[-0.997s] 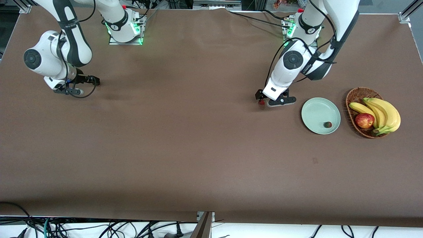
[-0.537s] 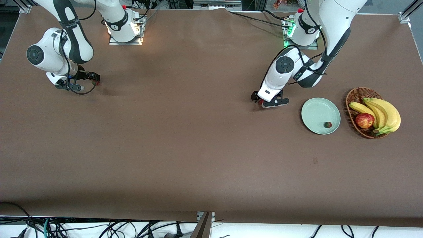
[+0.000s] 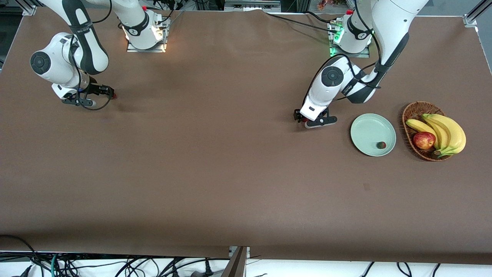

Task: Collect all strawberries into plate
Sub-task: 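Grasp the second strawberry with the left gripper while the right gripper reaches another, then place the strawberry on the plate with the left gripper while the right gripper lifts another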

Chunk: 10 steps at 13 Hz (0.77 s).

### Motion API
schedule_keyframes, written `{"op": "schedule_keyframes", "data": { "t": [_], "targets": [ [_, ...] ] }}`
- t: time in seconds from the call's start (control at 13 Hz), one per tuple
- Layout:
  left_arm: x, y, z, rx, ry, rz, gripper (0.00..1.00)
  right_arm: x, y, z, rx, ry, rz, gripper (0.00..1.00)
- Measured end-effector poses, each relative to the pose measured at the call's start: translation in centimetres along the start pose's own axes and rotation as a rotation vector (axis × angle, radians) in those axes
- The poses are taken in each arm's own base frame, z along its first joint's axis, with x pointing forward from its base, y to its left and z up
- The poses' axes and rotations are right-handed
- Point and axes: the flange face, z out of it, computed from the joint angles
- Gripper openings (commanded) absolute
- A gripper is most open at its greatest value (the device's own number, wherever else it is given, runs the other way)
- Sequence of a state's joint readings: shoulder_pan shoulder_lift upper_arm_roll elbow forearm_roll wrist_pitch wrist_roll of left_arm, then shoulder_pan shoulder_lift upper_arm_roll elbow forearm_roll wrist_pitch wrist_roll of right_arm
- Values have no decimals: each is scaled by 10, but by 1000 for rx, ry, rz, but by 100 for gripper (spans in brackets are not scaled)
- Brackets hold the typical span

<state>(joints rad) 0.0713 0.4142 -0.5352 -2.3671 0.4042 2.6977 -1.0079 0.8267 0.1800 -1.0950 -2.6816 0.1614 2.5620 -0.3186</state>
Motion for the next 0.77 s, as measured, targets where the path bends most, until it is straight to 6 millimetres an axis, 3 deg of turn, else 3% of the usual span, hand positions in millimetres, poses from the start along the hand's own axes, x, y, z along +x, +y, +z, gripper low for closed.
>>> {"op": "schedule_keyframes", "data": {
  "t": [0.08, 0.15, 0.38, 0.54, 0.77],
  "targets": [
    [0, 0, 0, 1, 0, -2, 19, 0, 0, 1, -1, -2, 3, 70],
    [0, 0, 0, 0, 0, -3, 17, 0, -3, 3, 1, -5, 8, 70],
    [2, 0, -1, 14, -4, -5, 16, 1, -18, 10, 9, -15, 17, 63],
    [17, 1, -10, 64, -14, -19, 14, 1, -21, 13, 0, -23, 10, 61],
    [53, 0, -35, 85, 6, -33, 13, 1, -20, 14, -4, -24, -1, 38]
  ]
}}
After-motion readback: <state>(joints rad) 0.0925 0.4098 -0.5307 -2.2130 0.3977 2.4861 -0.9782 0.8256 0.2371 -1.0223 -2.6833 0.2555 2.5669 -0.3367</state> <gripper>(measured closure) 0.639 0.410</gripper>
